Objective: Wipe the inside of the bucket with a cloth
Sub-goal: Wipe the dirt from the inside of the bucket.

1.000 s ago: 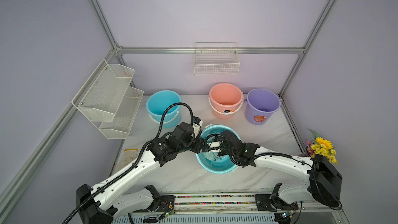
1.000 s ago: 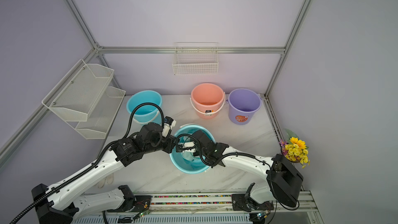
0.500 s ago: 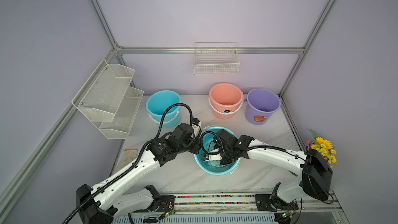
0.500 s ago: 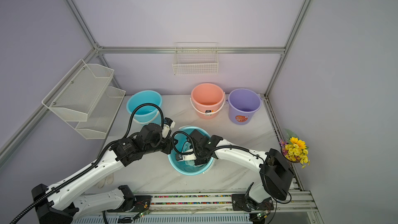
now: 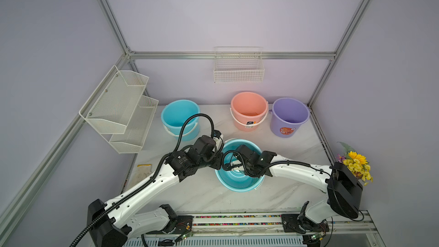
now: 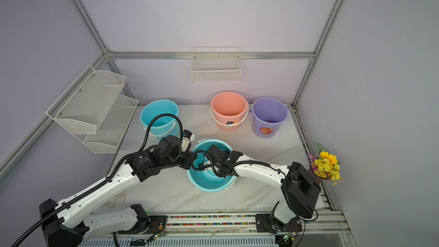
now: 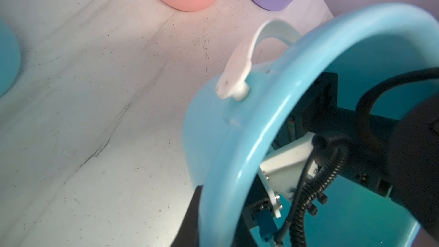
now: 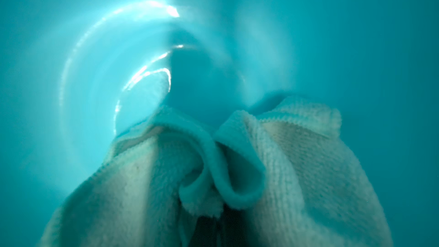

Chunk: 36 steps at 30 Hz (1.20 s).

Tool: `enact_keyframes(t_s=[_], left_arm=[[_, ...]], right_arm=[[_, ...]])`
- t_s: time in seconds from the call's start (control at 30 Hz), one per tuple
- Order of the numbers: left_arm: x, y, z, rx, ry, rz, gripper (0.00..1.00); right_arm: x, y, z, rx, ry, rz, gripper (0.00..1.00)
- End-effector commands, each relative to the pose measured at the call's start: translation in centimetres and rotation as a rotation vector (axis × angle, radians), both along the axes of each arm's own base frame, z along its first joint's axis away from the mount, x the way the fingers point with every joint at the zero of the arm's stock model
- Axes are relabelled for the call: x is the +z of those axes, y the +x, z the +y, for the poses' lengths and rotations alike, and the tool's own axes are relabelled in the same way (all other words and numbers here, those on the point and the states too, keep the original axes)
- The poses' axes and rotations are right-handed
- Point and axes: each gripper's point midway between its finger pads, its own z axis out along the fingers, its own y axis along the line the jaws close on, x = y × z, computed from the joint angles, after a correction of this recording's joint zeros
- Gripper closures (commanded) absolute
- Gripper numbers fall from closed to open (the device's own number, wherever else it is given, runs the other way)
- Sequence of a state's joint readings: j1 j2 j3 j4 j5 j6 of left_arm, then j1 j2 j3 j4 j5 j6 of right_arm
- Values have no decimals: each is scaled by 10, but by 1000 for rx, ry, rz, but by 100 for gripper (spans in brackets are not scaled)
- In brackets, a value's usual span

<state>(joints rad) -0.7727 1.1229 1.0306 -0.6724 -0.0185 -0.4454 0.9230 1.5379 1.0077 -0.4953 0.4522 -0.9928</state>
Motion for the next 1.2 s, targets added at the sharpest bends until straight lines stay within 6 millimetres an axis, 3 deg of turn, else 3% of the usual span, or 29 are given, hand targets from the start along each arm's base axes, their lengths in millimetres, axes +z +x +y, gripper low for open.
enact_keyframes(t_s=[0.0,0.17,0.3,0.4,0.53,0.7,0.93,1.07,1.17], left_arm=[[37,2,-9,-11,-100,-60,100],[35,1,-8,-9,-102,-60,100],[33,2,-8,0,-104,-58,100],[31,4,-6,23,-102,-50,100],[26,5,-1,49,-70,-30,100],[21,6,1,57,-31,-4,100],[23,5,-4,42,-48,3,100],[25,4,-9,21,-67,8,100],[27,1,-14,-8,-82,20,100]], right_arm=[[36,37,8,-23,98,-282,100],[31,31,47,60,319,-232,100],[27,-8,80,202,499,-4,100],[34,-28,87,258,561,87,100],[60,-29,76,245,598,21,100],[111,-17,52,223,575,-193,100],[192,-22,38,322,557,-420,100],[212,-26,39,384,517,-500,100],[202,-26,47,438,452,-517,100]])
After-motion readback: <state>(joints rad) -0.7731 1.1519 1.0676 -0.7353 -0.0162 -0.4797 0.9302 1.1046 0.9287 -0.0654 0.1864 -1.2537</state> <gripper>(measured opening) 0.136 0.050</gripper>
